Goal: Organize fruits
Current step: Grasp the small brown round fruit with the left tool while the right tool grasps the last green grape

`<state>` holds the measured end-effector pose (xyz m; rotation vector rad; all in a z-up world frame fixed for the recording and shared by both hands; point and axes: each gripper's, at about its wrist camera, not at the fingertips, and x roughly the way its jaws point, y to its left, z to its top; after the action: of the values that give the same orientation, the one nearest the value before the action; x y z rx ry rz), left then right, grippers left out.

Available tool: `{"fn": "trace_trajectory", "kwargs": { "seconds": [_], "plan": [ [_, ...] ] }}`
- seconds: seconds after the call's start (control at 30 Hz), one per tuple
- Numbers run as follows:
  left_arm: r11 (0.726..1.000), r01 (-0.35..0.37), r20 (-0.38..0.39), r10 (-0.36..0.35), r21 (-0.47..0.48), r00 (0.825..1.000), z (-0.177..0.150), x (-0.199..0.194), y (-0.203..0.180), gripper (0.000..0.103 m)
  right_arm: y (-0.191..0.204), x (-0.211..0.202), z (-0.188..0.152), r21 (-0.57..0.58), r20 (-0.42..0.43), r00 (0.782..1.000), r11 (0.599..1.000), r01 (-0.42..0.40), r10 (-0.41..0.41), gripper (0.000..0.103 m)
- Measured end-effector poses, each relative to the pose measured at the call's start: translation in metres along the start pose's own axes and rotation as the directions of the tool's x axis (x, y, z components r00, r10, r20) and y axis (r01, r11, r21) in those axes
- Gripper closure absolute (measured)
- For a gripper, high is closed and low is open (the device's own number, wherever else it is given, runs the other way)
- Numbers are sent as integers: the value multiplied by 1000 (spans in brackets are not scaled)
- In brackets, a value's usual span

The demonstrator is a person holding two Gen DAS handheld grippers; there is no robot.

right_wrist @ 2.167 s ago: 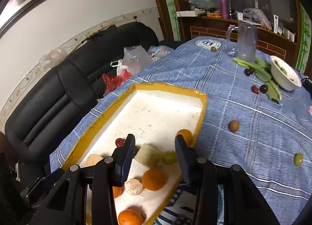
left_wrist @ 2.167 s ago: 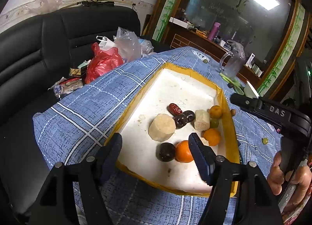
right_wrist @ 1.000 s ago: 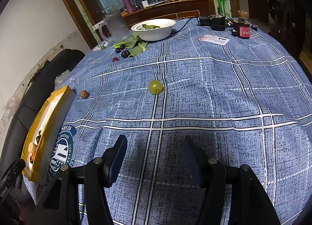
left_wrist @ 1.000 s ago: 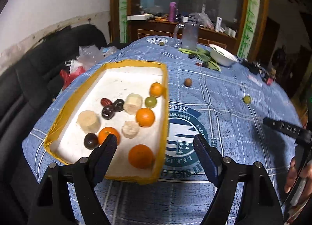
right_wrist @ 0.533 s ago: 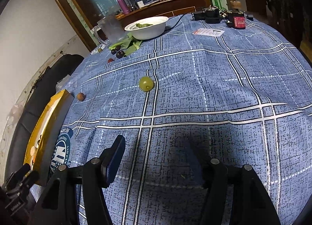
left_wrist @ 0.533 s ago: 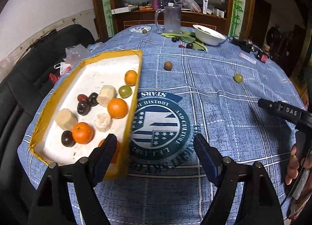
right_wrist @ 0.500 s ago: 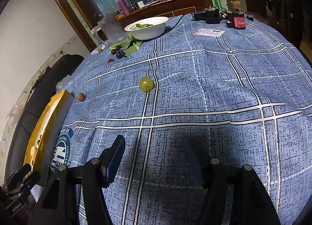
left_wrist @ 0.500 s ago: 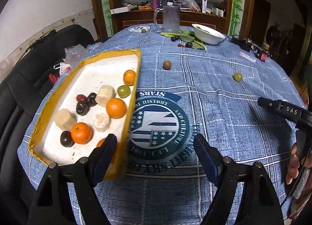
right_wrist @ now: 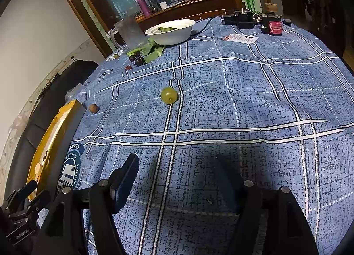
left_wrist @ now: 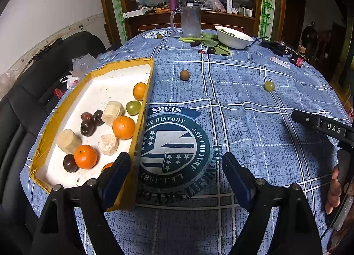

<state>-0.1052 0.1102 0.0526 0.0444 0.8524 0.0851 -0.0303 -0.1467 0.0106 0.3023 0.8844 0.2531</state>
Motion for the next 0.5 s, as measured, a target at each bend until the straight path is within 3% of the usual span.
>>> {"fn": "trace_trajectory", "kwargs": {
  "seconds": [0.27,0.5],
  "plan": [
    [1000,6,2,-6,-2,1000,2,0,0,17,1,1,0,-13,0,1000,1000,4,-4,28],
    [996,54,49,-50,-76,998,24,-9,22,17,2,-11,9,-12,29,999,1000,22,-22,27]
  ]
}}
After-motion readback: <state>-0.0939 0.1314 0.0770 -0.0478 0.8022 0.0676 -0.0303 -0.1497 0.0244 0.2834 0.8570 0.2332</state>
